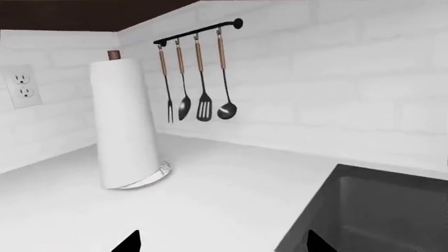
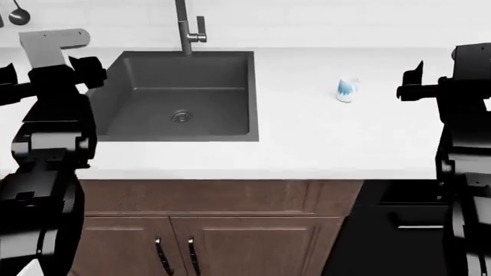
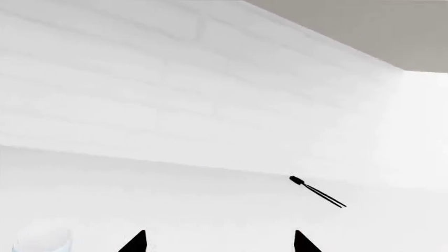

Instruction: A wet mug is on the counter and needs to be dried. Pick it up and place it upside down in the open cabinet.

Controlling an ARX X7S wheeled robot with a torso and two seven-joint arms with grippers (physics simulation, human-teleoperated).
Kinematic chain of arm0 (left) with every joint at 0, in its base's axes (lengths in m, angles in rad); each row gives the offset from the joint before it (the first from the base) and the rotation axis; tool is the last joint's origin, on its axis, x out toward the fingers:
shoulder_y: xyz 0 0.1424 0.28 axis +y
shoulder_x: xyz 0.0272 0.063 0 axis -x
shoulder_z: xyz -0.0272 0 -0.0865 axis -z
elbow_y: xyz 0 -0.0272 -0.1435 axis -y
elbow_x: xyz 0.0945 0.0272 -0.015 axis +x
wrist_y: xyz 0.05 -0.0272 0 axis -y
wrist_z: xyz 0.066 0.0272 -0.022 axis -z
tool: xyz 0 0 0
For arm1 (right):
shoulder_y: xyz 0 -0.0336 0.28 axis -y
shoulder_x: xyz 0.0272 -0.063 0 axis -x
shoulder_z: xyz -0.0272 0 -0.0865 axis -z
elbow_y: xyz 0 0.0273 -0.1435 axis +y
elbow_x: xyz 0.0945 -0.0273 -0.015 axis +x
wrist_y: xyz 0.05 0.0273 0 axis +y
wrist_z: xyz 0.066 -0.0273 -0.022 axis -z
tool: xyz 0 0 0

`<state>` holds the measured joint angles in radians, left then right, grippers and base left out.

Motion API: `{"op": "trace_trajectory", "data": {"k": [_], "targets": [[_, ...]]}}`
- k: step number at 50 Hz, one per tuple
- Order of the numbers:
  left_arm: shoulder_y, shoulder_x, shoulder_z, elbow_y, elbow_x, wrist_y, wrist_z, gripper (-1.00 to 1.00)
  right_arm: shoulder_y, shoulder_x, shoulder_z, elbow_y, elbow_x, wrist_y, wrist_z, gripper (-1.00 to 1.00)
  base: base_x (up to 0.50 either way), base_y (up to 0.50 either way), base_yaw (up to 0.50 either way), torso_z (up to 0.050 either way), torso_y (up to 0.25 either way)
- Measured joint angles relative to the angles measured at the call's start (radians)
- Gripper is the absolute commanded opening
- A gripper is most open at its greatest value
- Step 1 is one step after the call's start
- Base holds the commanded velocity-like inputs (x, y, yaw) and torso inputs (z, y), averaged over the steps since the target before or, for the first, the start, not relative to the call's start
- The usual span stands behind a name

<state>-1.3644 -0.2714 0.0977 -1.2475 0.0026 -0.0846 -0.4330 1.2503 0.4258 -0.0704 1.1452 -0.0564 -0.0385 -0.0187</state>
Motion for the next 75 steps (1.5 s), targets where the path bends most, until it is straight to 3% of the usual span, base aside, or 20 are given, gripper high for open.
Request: {"op": "trace_trajectory", "data": {"k": [15,40,48,53,65,75], "targets": [[-0.05,-0.004,-0.005,-0.047,-0.004,-0.082,0.03,1.0,0.023,0.003,0.01,0.064,0.026,-0.021,-0.001,1.0,0.5,0.0,0.0,0.0,0.0],[-0.065,-0.006,-0.024,-0.06,-0.004,-0.108,0.028,1.0,0.004,0.002,0.02,-0.007,0.047,0.026,-0.008,1.0,0.5,0.0,0.0,0.0,0.0],[-0.067,-0.006,-0.031,-0.061,-0.005,-0.105,0.026,1.0,-0.009,0.001,0.029,-0.051,0.066,0.06,-0.029,1.0,0.04,0.0,0.0,0.0,0.0],[-0.068,-0.006,-0.035,-0.061,-0.005,-0.104,0.025,1.0,-0.044,0.012,0.042,-0.207,0.12,0.218,-0.102,1.0,0.0,0.0,0.0,0.0,0.0],[-0.072,-0.006,-0.063,-0.061,-0.012,-0.123,0.034,1.0,-0.209,0.189,0.096,-0.842,0.352,0.884,-0.349,1.0,0.0,0.0,0.0,0.0,0.0],[-0.054,0.011,-0.188,-0.052,-0.051,-0.248,0.191,1.0,-0.289,0.277,0.142,-1.104,0.459,1.134,-0.443,1.0,0.0,0.0,0.0,0.0,0.0]]}}
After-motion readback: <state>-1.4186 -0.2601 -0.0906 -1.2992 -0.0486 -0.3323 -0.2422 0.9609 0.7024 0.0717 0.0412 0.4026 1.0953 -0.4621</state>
